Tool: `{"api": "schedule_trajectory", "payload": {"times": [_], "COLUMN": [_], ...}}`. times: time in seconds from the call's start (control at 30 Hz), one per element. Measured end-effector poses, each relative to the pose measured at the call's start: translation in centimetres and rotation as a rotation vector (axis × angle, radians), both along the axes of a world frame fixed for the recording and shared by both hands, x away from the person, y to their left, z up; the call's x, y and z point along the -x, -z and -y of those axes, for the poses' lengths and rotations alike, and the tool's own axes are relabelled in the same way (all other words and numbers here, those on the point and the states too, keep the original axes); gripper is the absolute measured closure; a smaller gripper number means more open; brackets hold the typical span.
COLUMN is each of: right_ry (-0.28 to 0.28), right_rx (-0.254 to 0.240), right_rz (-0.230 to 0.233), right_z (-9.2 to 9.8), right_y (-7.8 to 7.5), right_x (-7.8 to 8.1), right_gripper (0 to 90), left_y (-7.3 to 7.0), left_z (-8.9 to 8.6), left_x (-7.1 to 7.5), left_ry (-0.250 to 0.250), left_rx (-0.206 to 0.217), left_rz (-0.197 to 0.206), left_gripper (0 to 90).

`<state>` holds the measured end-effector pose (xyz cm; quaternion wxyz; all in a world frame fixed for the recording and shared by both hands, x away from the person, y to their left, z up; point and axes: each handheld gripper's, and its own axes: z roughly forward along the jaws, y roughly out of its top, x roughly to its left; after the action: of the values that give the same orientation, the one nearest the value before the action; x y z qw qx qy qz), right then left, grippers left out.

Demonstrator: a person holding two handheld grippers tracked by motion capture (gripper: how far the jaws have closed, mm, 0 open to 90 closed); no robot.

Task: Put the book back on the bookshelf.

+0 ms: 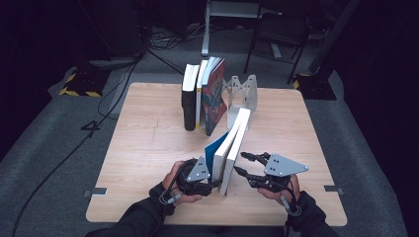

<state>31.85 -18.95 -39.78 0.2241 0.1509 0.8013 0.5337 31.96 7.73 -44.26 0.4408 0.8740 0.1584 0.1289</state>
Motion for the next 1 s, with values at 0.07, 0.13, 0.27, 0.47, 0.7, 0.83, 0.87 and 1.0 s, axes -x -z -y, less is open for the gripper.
{"api": "schedule_trajectory", "payload": {"times": [0.07,0.13,0.27,0.47,0.7,0.83,0.87,1.0], "right_ry": [0.001,0.006,0.004,0.008,0.014,0.021,0.026,0.059], "right_rx": [0.011,0.017,0.049,0.047,0.041,0.039,0.040,0.049], "right_rz": [-0.009,-0.012,-0.025,-0.023,-0.028,-0.023,-0.024,-0.017], "right_z": [-0.1,-0.2,-0.8,-1.1,-1.0,-1.0,-1.0,-0.6], "right_y": [0.4,0.6,1.6,2.1,2.4,2.4,2.4,2.6], "right_x": [-0.2,-0.3,-0.5,-0.9,-1.1,-1.2,-1.2,-1.6], "right_gripper": [50.0,50.1,50.3,48.8,47.6,45.6,45.9,41.8], "left_y": [0.0,0.0,0.3,1.0,1.6,1.7,1.7,1.5], "left_z": [0.1,0.2,1.0,1.9,3.4,3.5,3.3,2.1], "left_x": [0.5,1.0,2.1,1.6,1.9,1.8,1.6,1.1], "left_ry": [0.021,0.029,0.014,-0.078,-0.232,-0.291,-0.275,-0.252], "left_rx": [-0.015,-0.019,-0.017,0.058,0.162,0.178,0.180,0.171], "left_rz": [-0.017,-0.009,-0.006,-0.040,0.024,0.059,0.056,0.044], "left_gripper": [37.8,34.9,28.5,24.5,24.9,38.9,39.7,47.8]}}
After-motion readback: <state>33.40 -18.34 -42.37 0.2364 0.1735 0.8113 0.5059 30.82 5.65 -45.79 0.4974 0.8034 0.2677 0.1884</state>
